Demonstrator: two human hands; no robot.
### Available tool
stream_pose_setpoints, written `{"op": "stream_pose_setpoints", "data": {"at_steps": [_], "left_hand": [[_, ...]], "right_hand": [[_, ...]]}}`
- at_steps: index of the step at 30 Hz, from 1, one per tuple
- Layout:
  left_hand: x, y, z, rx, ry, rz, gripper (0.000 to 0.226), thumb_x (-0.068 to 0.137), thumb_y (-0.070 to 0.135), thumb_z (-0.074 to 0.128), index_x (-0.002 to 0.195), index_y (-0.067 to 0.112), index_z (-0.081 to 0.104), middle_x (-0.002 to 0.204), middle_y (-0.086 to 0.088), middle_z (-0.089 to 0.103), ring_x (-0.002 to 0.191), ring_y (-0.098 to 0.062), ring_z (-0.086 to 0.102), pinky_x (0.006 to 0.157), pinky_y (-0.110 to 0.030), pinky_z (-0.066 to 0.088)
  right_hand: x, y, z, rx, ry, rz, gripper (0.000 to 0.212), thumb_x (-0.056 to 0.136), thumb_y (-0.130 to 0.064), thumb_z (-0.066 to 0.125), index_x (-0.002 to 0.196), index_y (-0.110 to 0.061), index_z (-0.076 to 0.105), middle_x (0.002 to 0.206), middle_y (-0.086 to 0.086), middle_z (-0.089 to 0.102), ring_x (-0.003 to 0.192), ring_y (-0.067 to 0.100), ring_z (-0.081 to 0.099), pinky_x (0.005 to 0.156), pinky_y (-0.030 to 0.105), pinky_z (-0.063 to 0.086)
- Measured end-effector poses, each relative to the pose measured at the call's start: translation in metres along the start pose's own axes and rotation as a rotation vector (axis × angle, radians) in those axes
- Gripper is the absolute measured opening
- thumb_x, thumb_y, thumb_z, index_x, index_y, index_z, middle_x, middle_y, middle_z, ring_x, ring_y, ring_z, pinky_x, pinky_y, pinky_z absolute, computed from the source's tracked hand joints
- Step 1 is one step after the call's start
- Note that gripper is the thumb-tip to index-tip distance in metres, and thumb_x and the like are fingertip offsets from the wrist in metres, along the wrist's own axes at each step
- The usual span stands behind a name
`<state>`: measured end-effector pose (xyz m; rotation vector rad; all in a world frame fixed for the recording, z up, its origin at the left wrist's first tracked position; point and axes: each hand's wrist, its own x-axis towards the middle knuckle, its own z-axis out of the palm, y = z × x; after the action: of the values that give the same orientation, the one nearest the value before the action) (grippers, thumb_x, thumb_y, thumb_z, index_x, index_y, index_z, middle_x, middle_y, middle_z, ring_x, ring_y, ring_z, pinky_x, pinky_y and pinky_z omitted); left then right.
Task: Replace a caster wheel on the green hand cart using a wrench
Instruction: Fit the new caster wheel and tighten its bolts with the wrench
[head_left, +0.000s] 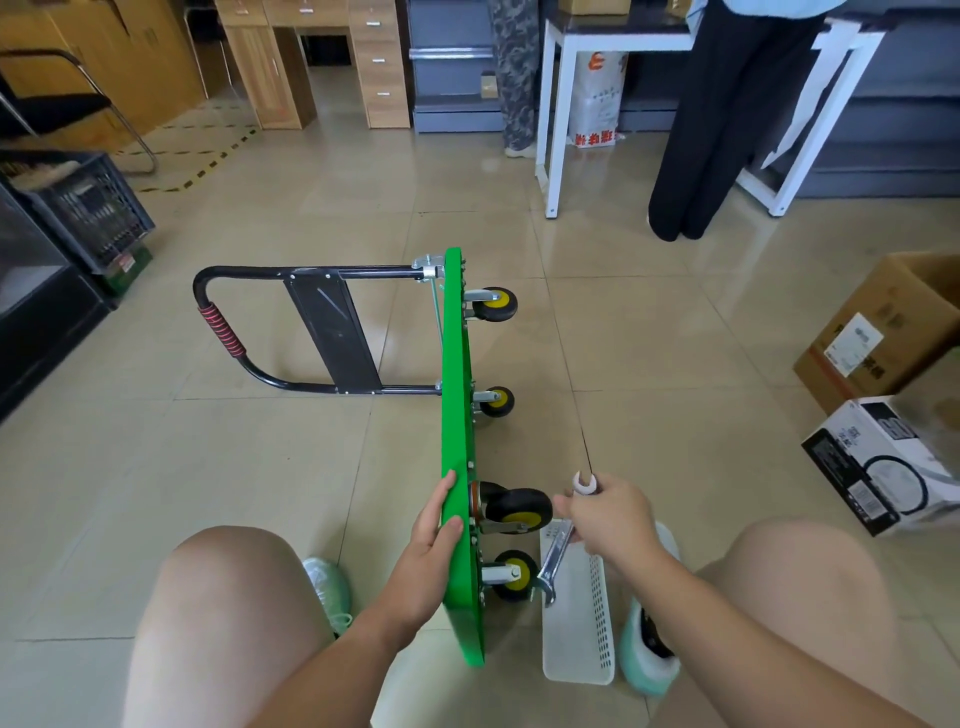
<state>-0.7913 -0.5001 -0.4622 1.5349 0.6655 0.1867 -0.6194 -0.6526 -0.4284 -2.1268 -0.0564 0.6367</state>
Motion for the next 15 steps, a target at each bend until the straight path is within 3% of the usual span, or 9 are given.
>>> {"op": "stream_pose_setpoints", "data": {"at_steps": [2, 5, 8, 10, 15], "left_hand": [[0.0, 0.0, 0.0, -0.008, -0.001, -0.007, 0.051, 0.113, 0.034, 0.041, 0.144, 0.074, 0.032, 0.161, 0.025, 0.034, 0.145, 0.002, 0.035, 0.122, -0.028, 0.026], [0.001, 0.0, -0.001, -0.007, -0.006, -0.009, 0.051, 0.113, 0.034, 0.041, 0.143, 0.074, 0.032, 0.163, 0.022, 0.034, 0.148, -0.003, 0.035, 0.126, -0.033, 0.025], [0.001, 0.0, -0.002, -0.008, -0.009, -0.007, 0.051, 0.113, 0.034, 0.041, 0.143, 0.075, 0.032, 0.164, 0.021, 0.033, 0.15, -0.005, 0.035, 0.129, -0.041, 0.025], [0.002, -0.001, -0.002, -0.025, -0.015, -0.013, 0.051, 0.113, 0.034, 0.041, 0.143, 0.075, 0.033, 0.163, 0.02, 0.035, 0.15, -0.007, 0.037, 0.128, -0.043, 0.027], [0.005, -0.004, -0.003, -0.073, -0.031, -0.031, 0.05, 0.113, 0.035, 0.042, 0.141, 0.075, 0.035, 0.163, 0.017, 0.037, 0.148, -0.014, 0.043, 0.125, -0.047, 0.033]], "right_hand": [[0.011, 0.01, -0.008, 0.186, -0.007, 0.223, 0.01, 0.082, -0.012, 0.072, 0.092, -0.009, 0.07, 0.069, 0.008, 0.074, 0.058, 0.021, 0.073, 0.039, 0.024, 0.041], [0.018, 0.029, -0.022, 0.369, -0.156, 0.479, 0.008, 0.086, -0.001, 0.063, 0.094, 0.0, 0.066, 0.07, 0.013, 0.072, 0.044, 0.017, 0.065, 0.034, 0.018, 0.031], [0.01, 0.053, -0.035, 0.464, -0.359, 0.623, 0.008, 0.089, 0.004, 0.064, 0.096, 0.006, 0.068, 0.071, 0.015, 0.07, 0.045, 0.017, 0.065, 0.035, 0.022, 0.045], [-0.001, 0.068, -0.038, 0.591, -0.481, 0.735, 0.016, 0.077, 0.01, 0.069, 0.093, 0.011, 0.072, 0.07, 0.018, 0.07, 0.047, 0.022, 0.067, 0.04, 0.027, 0.055], [-0.036, 0.09, -0.019, 0.84, -0.651, 0.834, 0.035, 0.073, 0.011, 0.066, 0.107, 0.016, 0.071, 0.077, 0.021, 0.069, 0.054, 0.029, 0.07, 0.049, 0.039, 0.061]]}}
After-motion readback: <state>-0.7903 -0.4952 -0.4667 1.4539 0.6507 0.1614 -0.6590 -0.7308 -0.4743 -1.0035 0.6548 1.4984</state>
